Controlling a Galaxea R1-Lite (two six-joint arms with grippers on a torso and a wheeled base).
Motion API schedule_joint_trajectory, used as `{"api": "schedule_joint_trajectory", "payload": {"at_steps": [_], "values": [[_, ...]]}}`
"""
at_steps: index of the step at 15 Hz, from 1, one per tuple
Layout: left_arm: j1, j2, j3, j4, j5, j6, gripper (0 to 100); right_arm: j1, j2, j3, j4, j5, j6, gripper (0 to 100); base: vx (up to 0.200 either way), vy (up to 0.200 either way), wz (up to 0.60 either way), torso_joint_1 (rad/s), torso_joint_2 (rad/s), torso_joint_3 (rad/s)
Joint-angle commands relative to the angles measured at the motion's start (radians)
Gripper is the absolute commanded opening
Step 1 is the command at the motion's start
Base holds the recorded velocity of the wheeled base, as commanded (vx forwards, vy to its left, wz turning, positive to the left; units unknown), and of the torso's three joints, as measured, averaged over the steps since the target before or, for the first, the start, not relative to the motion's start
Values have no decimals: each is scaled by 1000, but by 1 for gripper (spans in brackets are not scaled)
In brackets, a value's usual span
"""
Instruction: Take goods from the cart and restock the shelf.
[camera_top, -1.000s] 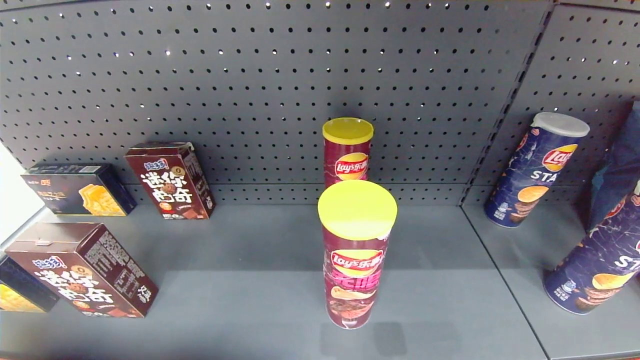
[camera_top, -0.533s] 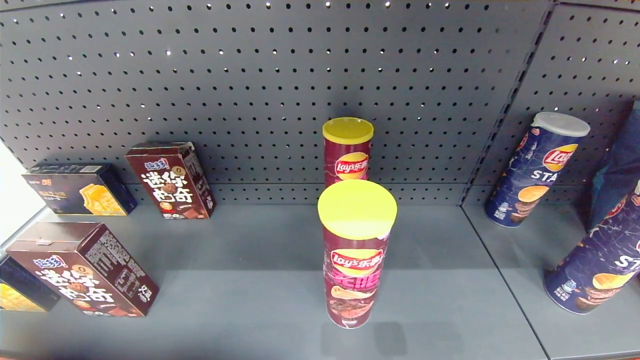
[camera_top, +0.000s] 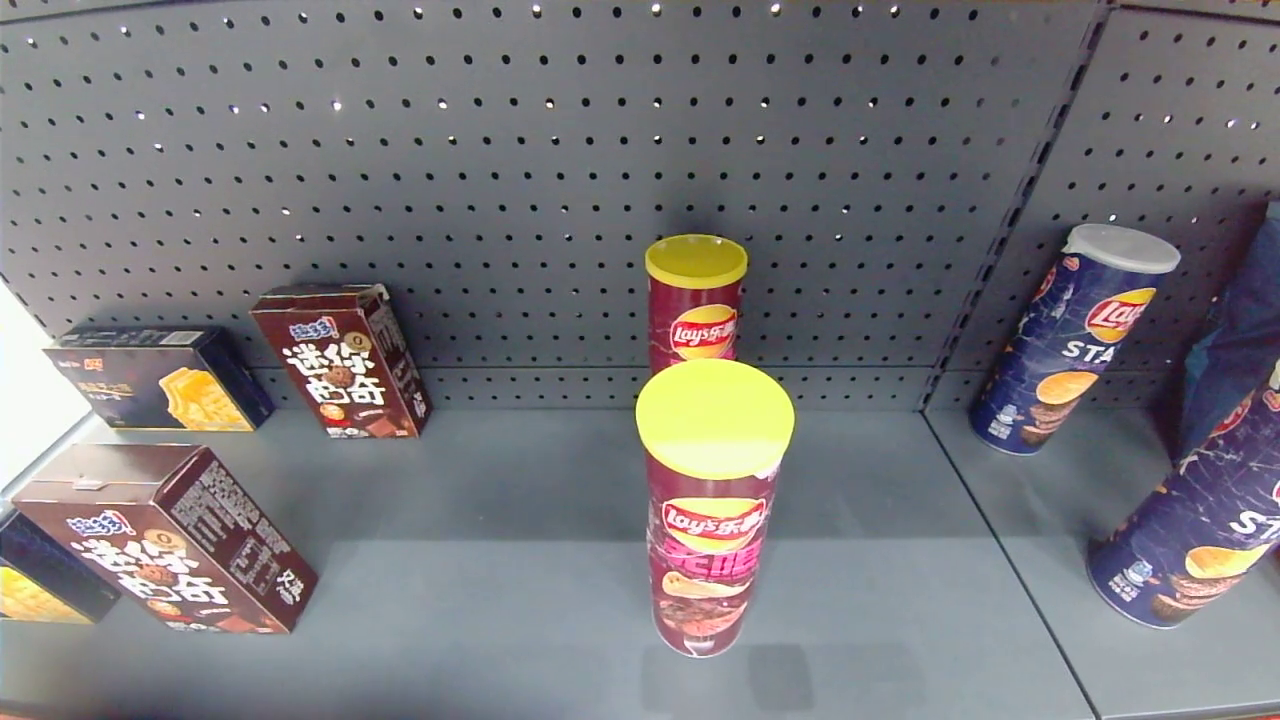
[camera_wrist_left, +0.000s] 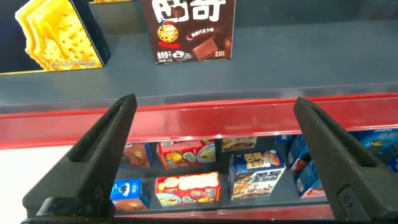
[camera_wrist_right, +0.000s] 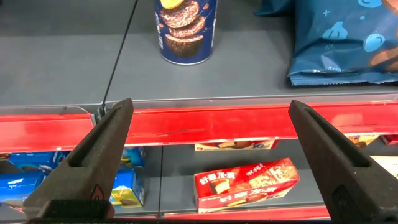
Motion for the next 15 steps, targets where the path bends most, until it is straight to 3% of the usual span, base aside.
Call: {"api": "schedule_joint_trajectory", "payload": {"at_steps": [1, 15], "values": [[-2, 2, 0, 0, 0, 0, 100, 0, 1, 0, 0, 0, -2, 100, 0, 0, 0, 0, 0, 0], [-2, 2, 2, 0, 0, 0, 100, 0, 1, 0, 0, 0, 1, 100, 0, 0, 0, 0, 0, 0]]}}
